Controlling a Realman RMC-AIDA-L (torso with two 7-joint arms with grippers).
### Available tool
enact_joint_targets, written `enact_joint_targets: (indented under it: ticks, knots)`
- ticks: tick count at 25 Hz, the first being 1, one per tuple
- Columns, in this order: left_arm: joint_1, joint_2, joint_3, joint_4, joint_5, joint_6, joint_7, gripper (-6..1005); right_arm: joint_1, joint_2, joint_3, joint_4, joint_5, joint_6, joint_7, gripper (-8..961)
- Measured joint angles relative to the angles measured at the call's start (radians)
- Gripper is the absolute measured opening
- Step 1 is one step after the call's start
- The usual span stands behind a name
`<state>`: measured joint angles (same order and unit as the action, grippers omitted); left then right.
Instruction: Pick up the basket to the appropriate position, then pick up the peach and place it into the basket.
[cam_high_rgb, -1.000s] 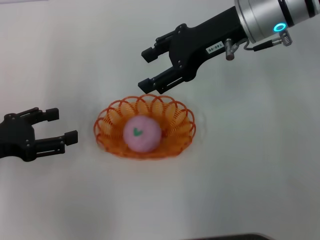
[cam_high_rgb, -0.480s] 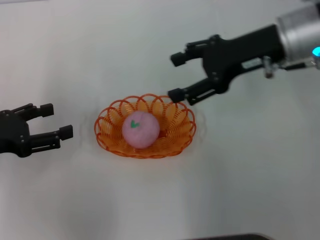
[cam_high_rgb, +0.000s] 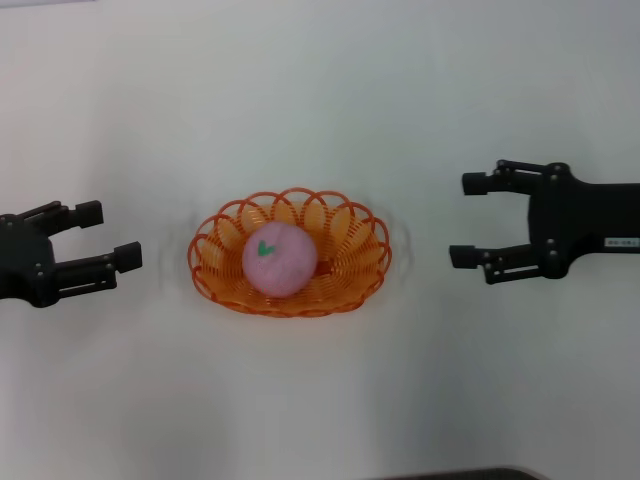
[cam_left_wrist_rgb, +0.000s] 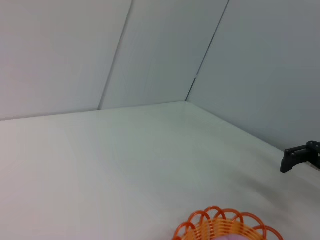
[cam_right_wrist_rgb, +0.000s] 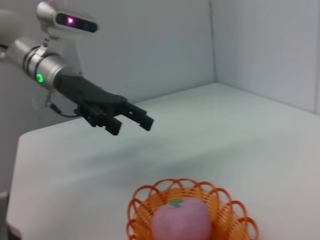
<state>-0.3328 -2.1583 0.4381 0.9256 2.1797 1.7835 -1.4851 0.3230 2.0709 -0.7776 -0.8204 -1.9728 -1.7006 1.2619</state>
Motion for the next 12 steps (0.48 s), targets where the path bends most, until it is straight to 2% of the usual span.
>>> enact_joint_targets:
  ticks: [4,12]
  knots:
    - [-0.001,0.0,0.003,-0.001,0.004,0.0,0.0,893,-0.01,-0.001,0.046,0.021,0.0,-0.011,-0.037,956]
    - [0.006,-0.001,0.001,-0.003,0.003,0.002,0.0,893,0.003,-0.002,0.044,0.026,-0.001,0.004,-0.041,956]
